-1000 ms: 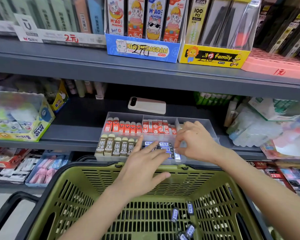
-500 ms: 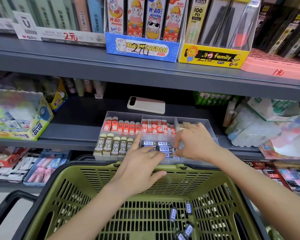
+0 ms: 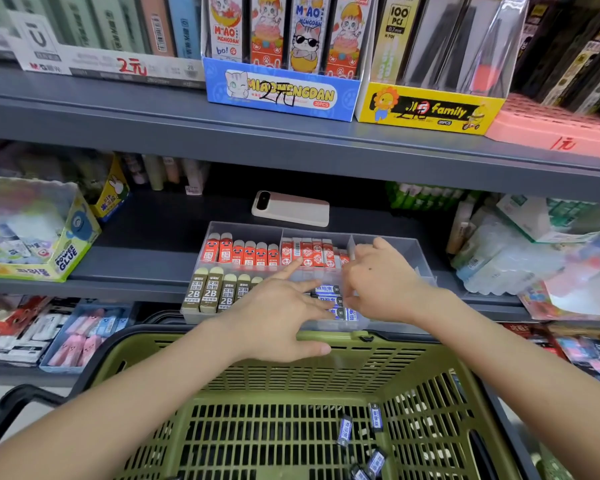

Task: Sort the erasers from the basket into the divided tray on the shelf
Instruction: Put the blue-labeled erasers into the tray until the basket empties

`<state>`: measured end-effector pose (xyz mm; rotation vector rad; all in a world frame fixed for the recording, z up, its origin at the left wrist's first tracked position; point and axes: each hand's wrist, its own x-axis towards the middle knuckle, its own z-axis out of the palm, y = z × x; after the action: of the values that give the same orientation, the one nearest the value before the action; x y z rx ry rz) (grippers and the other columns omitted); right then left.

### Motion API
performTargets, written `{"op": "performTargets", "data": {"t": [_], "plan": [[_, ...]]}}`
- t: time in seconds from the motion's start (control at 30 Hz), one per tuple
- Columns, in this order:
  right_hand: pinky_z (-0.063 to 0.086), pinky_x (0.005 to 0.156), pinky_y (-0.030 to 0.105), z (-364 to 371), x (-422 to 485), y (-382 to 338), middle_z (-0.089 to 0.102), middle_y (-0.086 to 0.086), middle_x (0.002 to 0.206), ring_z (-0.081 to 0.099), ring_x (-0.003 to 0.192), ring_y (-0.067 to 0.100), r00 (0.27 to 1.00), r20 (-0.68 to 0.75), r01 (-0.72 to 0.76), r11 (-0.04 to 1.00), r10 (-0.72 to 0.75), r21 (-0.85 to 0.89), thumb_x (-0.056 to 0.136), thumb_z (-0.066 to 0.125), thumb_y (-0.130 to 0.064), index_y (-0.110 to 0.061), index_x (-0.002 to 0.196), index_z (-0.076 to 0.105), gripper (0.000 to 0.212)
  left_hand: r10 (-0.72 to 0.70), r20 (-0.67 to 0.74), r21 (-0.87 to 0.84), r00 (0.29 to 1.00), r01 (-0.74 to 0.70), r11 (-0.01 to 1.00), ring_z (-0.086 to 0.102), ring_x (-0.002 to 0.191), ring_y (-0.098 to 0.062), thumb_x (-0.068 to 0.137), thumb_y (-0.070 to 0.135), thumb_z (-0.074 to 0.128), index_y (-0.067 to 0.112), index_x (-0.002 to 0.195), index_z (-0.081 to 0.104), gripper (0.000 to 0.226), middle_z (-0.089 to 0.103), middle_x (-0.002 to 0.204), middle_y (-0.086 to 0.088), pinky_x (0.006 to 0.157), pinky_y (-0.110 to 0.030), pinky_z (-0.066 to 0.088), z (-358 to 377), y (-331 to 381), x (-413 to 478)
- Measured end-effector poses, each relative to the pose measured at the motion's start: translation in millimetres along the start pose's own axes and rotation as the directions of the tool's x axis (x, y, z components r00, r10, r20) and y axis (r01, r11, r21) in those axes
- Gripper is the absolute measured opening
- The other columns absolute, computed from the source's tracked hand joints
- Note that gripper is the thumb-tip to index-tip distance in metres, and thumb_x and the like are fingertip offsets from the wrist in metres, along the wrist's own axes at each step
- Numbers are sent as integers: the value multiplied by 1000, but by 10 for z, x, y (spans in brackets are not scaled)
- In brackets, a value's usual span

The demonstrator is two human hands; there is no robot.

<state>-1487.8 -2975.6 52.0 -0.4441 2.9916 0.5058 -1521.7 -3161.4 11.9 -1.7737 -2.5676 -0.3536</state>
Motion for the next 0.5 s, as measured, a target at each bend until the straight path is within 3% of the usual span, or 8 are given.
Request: {"op": "performTargets", "data": {"t": [0.13,0.23,0.37,0.5], "plan": [[28,85,34,-14,-30,53,65,-9,98,45,104,17,994,111,1,998,-8,61,90,45,-42,-28,90,70,29,-9,-1,16,1000,9,1000,23,142,-7,88,63,44,29,133,54,57,52,138,15,114,-31,-21,27,4,-12],[26,84,35,-56,-50,4,61,-9,95,42,105,19,984,178,10,1000,-11,7,92,42,-42,-26,89,67,30,-9,-10,28,1000,9,1000,22,143,-7,89,63,42,29,133,53,57,51,138,15,116,-35,-18,28,1,-11],[30,95,40,-46,-61,-130,59,-4,106,41,109,25,984,179,6,993,15,-115,91,44,-34,-22,95,64,24,-12,-8,28,1000,12,1000,26,141,-8,89,60,45,28,132,54,54,52,138,14,114,-31,-21,23,13,-33],[22,92,37,-10,-125,-118,60,-6,114,37,110,22,992,117,-52,998,49,22,91,42,-32,-24,95,67,27,-17,2,21,1000,17,1000,28,141,-10,88,58,48,28,132,55,53,52,138,15,106,-22,-30,29,4,-33]]}}
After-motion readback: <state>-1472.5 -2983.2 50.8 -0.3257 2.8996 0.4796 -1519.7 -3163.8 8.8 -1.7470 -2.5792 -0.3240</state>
